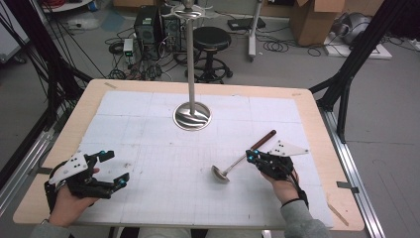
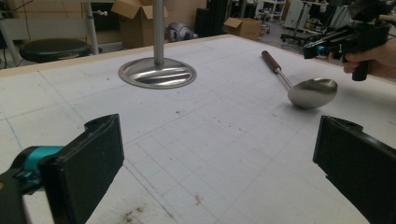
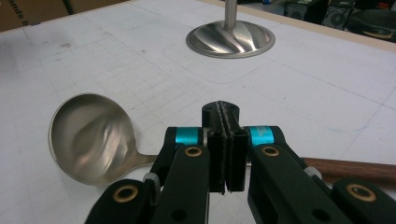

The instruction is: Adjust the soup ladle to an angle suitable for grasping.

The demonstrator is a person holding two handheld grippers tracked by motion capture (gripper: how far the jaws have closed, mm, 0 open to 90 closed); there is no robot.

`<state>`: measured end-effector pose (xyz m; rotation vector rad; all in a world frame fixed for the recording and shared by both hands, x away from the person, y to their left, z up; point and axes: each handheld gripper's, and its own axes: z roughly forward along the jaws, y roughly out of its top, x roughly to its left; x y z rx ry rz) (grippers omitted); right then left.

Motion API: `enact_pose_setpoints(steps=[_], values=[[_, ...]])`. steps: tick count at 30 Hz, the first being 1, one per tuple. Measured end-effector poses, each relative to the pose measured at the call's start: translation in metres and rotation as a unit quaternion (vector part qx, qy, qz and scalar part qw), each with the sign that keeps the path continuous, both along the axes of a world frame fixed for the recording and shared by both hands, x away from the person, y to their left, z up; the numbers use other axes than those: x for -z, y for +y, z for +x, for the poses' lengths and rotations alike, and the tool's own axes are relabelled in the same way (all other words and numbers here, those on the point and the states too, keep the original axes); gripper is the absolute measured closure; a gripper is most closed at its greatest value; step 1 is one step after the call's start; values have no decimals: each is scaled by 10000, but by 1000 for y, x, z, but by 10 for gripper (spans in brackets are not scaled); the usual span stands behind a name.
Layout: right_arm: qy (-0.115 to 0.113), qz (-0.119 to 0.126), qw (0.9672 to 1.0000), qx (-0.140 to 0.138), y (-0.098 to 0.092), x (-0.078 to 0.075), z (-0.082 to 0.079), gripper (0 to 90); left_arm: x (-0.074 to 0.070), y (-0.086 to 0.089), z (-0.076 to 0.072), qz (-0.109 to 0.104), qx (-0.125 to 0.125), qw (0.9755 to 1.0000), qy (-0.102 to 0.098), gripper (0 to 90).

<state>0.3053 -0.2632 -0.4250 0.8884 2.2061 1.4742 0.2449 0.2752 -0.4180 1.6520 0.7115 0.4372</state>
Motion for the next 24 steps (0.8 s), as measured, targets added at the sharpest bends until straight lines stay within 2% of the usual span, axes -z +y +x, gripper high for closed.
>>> enact_pose_setpoints(steps=[5, 7, 11, 15, 22, 24], values=[[157, -101, 9997, -136, 7, 4, 5, 900, 0, 0, 0, 5, 7, 10000, 8, 24], [311, -168, 9990, -269, 12, 7, 12, 900, 0, -1, 0, 22, 0, 10000, 3, 24], [407, -212, 9983, -365, 18, 10, 19, 900, -1, 0, -1, 9, -9, 10000, -40, 24], [526, -411, 9965, -506, 29, 14, 23, 900, 0, 0, 0, 36, -13, 10000, -5, 24], [622, -451, 9962, -417, 37, 15, 28, 900, 0, 0, 0, 71, -2, 10000, 4, 24], [795, -462, 9948, -439, 41, 17, 30, 900, 0, 0, -1, 51, -20, 10000, 21, 24]])
